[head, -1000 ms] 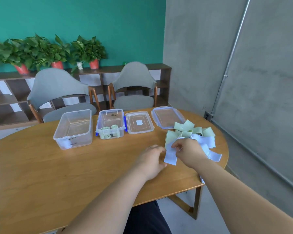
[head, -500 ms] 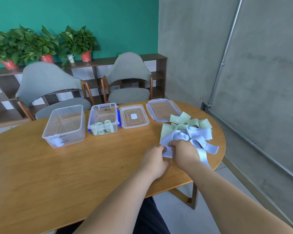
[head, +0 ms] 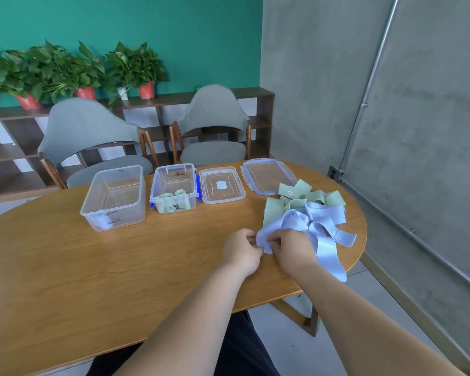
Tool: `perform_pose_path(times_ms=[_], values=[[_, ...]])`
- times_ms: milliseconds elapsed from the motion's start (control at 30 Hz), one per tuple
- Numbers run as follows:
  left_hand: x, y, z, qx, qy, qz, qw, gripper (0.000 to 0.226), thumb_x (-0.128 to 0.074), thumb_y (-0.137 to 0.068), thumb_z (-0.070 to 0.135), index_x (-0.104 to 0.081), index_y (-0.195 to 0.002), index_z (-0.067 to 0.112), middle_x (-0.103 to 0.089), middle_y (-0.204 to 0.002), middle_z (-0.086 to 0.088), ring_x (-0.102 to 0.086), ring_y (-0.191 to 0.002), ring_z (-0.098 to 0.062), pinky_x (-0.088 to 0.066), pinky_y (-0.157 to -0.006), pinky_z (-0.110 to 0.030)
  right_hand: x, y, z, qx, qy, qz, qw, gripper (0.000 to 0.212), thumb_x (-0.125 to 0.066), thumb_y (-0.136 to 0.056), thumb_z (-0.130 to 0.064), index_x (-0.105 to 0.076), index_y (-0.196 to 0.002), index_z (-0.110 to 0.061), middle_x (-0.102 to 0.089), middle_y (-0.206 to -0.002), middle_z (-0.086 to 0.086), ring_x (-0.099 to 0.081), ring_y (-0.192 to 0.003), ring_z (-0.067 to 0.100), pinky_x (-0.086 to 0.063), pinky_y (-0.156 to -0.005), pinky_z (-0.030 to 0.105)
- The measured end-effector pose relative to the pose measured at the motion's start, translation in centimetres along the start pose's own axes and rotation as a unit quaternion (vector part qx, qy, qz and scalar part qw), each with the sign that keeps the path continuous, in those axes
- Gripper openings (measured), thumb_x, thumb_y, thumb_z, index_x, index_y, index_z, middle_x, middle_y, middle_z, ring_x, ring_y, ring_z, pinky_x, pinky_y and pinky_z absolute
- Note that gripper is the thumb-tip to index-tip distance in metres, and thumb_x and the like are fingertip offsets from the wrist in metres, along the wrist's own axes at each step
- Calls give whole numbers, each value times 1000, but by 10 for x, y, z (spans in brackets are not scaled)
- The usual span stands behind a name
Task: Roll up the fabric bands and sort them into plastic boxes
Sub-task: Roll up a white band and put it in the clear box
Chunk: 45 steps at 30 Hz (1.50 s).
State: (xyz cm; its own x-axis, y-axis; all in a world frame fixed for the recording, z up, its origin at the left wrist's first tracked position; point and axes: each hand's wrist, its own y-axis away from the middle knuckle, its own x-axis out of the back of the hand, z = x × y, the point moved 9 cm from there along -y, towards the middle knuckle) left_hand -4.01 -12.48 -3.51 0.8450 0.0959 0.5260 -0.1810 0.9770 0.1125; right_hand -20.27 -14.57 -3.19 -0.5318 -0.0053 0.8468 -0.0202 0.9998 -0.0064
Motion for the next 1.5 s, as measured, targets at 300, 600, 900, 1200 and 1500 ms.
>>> perform_pose_path(times_ms=[300,600,900,1200,1500], values=[[13,2,-17,71,36,0,997,40,-76,-90,21,-69,-129,19,-76,-114,1,-69,-104,-17,-55,-92,-31,-2,12,-25,22,-161,-21,987,25,-59,-94,-10,-75,-89,-28,-75,-79,-11,-70,-78,4,-54,-71,20],[41,1,5,18,-16,24,999,24,-65,-94,6,-74,-100,27,-76,-100,3,-74,-93,-20,-62,-86,-36,16,9,-33,15,-170,-10,985,21,-61,-89,-12,-66,-92,-32,-74,-72,-4,-70,-73,11,-57,-64,30],[87,11,55,-168,-85,80,979,32,-59,-99,5,-67,-121,28,-66,-97,10,-63,-88,-6,-46,-69,-16,27,-4,-79,122,-14,-1,992,52,-65,-95,-28,-52,-145,-37,-66,-82,-9,-66,-89,17,-57,-76,38],[143,18,46,-189,-22,182,965,36,-73,-95,12,-66,-128,26,-64,-110,8,-65,-97,-6,-52,-85,-17,53,-20,-132,163,25,109,980,15,-57,-100,-26,-68,-111,-26,-71,-88,0,-68,-85,26,-54,-68,35],[178,9,17,-79,137,150,976,22,-79,-92,25,-75,-114,25,-75,-104,14,-69,-94,2,-55,-87,-25,61,-5,-194,214,-111,130,962,6,-68,-96,-33,-62,-98,-35,-55,-61,-8,-54,-61,9,-48,-56,32]])
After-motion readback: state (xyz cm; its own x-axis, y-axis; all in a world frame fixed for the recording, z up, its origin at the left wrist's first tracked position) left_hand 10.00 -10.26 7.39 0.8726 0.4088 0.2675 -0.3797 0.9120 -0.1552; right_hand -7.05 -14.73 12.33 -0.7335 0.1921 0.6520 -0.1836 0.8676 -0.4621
